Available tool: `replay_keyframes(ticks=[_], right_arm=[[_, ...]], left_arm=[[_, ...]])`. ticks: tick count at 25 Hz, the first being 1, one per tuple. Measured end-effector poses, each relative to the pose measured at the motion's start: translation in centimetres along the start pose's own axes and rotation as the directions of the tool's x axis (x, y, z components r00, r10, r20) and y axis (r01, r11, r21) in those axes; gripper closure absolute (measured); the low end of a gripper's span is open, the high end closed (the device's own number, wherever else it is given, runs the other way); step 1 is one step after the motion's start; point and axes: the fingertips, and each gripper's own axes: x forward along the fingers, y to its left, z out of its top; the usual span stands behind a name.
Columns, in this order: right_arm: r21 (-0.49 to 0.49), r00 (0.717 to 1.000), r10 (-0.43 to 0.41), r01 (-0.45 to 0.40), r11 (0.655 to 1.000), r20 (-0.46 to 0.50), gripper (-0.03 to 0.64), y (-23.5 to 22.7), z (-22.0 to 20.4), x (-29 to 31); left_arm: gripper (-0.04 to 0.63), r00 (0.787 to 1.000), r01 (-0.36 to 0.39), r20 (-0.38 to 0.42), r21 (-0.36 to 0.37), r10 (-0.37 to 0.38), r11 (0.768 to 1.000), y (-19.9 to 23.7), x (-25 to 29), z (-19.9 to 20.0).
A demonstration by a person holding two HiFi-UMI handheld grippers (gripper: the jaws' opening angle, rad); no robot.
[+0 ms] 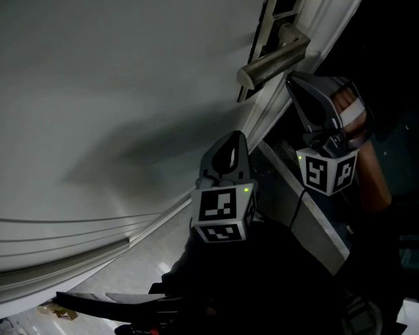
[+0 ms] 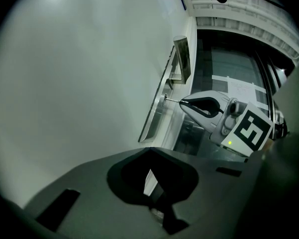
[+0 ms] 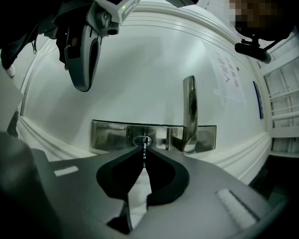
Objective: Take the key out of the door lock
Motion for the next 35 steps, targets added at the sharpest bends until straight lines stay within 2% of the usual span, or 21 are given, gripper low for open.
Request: replay_keyframes(ticks=[35], right_arm=[[0.0, 1.0, 0.002, -0.002, 1.0, -0.01, 0.604, 0.3, -0.3, -1.7]], left_arm=[[0.595, 1.0, 0.02, -0.01, 0.013, -0.02, 1.0, -0.9, 0.1, -0.4]])
